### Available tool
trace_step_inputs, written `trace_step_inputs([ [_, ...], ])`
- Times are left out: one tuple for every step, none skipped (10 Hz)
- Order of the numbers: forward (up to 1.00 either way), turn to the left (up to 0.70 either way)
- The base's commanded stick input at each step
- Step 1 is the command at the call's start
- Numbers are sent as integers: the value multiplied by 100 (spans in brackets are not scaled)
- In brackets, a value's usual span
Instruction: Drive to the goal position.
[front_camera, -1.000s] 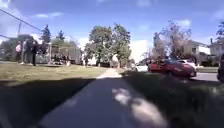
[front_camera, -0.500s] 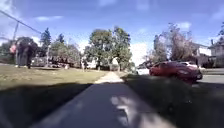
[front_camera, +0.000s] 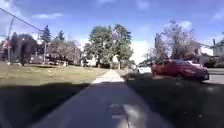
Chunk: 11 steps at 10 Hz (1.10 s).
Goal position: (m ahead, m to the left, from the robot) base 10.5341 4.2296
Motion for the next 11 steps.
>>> trace_step_inputs([
  [100, -1],
  [100, -1],
  [100, -1],
  [100, -1],
  [100, -1],
  [100, -1],
  [100, -1],
  [100, -1],
  [100, -1],
  [100, -1],
  [100, -1],
])
